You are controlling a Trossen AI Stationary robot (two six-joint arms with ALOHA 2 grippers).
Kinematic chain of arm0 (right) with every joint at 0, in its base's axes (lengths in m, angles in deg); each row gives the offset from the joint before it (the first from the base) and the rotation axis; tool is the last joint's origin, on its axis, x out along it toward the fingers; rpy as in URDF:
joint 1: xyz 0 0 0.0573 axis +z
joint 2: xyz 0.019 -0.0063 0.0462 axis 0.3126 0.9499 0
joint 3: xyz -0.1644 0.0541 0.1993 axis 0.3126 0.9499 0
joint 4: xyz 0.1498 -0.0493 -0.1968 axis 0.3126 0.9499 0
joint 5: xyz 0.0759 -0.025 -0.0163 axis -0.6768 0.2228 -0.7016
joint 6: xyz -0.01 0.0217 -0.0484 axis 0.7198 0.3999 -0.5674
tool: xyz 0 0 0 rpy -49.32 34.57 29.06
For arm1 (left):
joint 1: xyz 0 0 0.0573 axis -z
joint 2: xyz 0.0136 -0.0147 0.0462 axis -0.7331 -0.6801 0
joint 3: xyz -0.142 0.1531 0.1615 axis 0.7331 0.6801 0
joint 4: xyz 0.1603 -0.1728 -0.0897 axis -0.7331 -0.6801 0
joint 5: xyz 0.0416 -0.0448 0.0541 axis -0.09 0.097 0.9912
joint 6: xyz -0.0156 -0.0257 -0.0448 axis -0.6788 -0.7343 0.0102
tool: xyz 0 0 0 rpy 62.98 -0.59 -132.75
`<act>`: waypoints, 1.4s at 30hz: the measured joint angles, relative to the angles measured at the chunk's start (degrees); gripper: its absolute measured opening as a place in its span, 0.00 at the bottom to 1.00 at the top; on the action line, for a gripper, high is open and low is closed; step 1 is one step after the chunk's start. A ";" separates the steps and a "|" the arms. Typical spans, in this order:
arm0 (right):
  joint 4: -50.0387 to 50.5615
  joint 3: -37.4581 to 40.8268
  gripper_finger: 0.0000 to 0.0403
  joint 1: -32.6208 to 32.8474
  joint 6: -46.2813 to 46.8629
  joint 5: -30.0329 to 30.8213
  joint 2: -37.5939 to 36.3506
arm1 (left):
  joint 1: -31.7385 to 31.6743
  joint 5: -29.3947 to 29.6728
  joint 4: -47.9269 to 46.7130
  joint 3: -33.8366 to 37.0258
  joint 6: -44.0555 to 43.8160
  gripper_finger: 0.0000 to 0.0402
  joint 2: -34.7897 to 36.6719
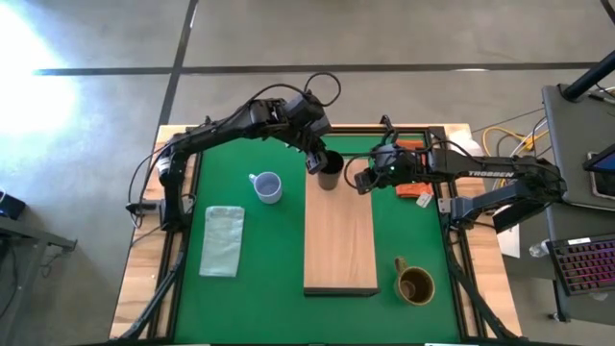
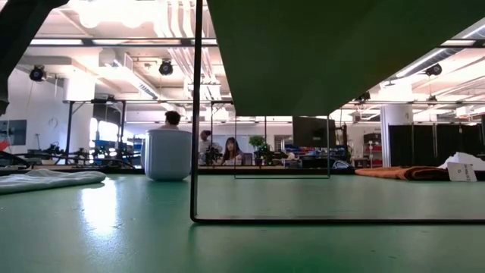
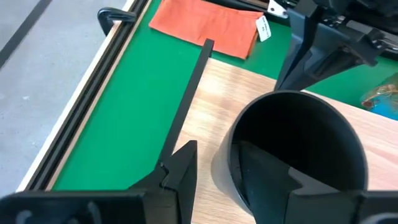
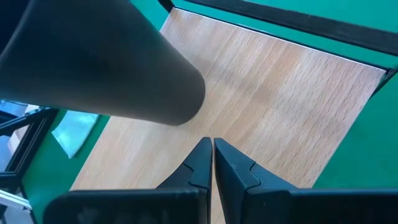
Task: Stack small to large cups/mugs on shelf
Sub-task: Put the black cup on the shelf
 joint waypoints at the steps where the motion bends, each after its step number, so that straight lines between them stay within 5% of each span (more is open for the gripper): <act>1: 0.01 0.00 0.02 0.00 0.03 0.00 0.00 | 0.00 -0.50 0.04 0.00 -0.01 0.26 0.02; 12: 0.10 0.00 0.02 0.00 0.55 0.42 0.00 | 0.04 -4.35 1.33 0.07 -0.09 0.25 0.04; 23: 0.44 0.00 0.02 0.00 0.46 0.44 0.02 | 0.04 -7.06 3.33 0.09 0.36 0.01 -0.05; 36: 2.82 -0.02 0.02 0.00 0.59 0.57 -0.76 | -0.31 -6.76 6.02 0.28 0.40 0.02 -0.36; 42: 3.17 -0.02 0.02 0.02 0.61 2.90 -2.54 | -2.01 -3.43 -0.43 0.04 1.51 0.02 2.33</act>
